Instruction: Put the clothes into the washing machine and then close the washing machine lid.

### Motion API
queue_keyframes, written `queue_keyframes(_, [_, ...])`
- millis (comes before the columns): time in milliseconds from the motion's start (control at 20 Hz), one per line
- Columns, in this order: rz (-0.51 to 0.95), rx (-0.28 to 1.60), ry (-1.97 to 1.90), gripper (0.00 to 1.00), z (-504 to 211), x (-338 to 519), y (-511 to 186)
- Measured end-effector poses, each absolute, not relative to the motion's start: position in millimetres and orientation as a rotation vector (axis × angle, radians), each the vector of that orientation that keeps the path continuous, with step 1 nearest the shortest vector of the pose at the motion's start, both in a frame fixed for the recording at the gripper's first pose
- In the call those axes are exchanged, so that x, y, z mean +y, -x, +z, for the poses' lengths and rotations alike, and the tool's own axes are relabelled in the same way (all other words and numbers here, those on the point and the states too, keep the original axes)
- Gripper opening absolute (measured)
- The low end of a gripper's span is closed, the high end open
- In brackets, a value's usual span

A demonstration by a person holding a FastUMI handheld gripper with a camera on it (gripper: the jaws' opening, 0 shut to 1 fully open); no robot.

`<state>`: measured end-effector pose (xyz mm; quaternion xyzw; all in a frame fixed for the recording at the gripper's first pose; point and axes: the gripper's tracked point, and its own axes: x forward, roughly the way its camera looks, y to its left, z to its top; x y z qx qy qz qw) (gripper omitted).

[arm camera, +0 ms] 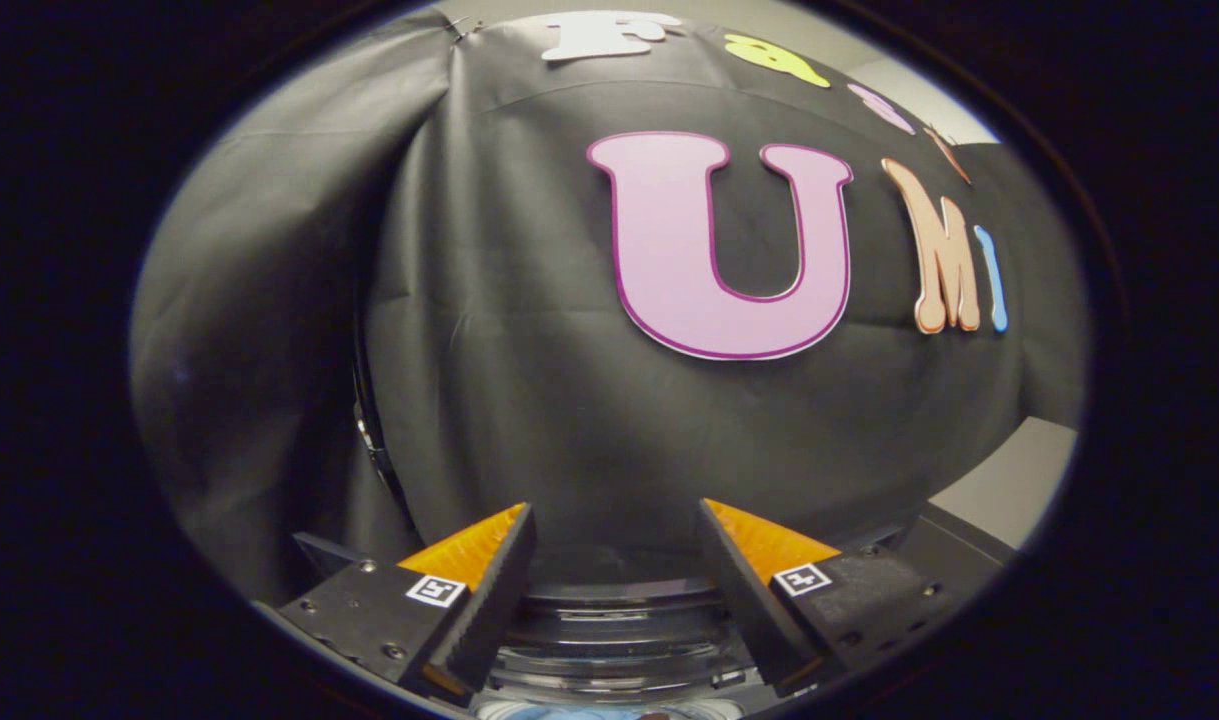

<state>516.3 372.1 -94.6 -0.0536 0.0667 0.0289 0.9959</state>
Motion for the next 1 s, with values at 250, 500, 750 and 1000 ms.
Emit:
queue_keyframes(250, [0.036,0.123,0.148,0.97,-103.2,374.2,-520.7])
queue_keyframes(500, [0.047,0.146,0.143,0.97,-104.6,375.4,-518.4])
queue_keyframes(750, [0.057,0.169,0.149,0.97,-105.4,376.7,-517.5])
queue_keyframes(1000, [0.061,0.143,0.152,0.97,-102.7,376.6,-519.0])
